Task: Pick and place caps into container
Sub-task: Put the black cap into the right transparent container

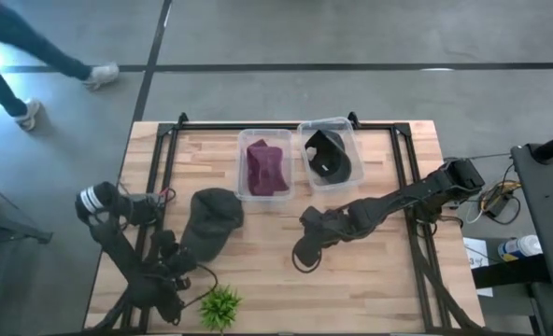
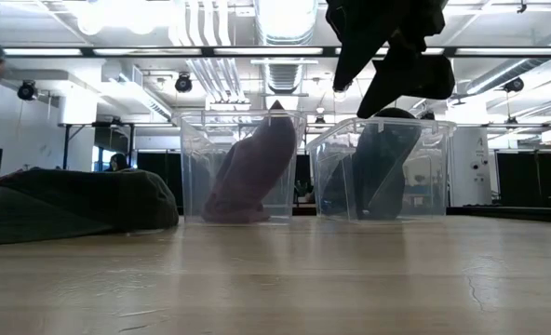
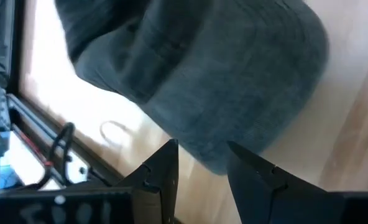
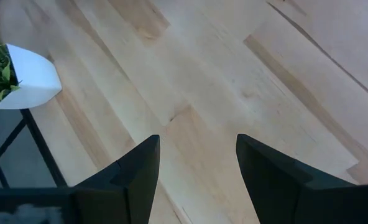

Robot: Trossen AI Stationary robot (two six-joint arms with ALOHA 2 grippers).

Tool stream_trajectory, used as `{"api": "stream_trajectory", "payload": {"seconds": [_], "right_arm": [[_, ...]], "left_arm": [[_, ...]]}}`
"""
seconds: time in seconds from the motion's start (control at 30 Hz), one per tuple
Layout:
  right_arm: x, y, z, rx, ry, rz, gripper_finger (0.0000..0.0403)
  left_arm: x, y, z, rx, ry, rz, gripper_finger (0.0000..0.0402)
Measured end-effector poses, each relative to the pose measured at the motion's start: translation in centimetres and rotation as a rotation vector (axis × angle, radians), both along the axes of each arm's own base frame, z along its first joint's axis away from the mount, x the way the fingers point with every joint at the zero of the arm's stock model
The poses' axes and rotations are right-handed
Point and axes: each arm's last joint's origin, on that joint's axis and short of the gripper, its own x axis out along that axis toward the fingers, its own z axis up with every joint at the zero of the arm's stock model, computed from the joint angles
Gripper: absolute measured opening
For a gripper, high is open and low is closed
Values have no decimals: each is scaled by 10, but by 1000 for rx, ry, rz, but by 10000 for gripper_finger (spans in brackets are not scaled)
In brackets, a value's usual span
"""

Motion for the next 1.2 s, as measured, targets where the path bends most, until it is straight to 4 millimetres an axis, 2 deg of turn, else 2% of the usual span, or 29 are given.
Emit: {"api": "stream_trajectory", "payload": {"seconds": [0.2, 0.4, 0.53, 0.77, 0.97, 1.2], "right_arm": [[0, 0, 0, 8, 2, -1, 208], [0, 0, 0, 10, 2, -3, 208], [0, 0, 0, 14, 4, -8, 208], [0, 0, 0, 26, 6, -19, 208], [0, 0, 0, 36, 8, -36, 208], [0, 0, 0, 60, 14, -71, 208]], "left_arm": [[-3, -14, -2, -128, -59, -54, 126], [-11, -15, -1, -119, -67, -56, 126], [-10, -15, -9, -127, -90, -68, 126], [-15, -2, -29, 10, -73, -52, 126], [-19, 11, -27, 189, -100, 16, 126], [-18, 16, -35, 271, -193, 5, 126]]}}
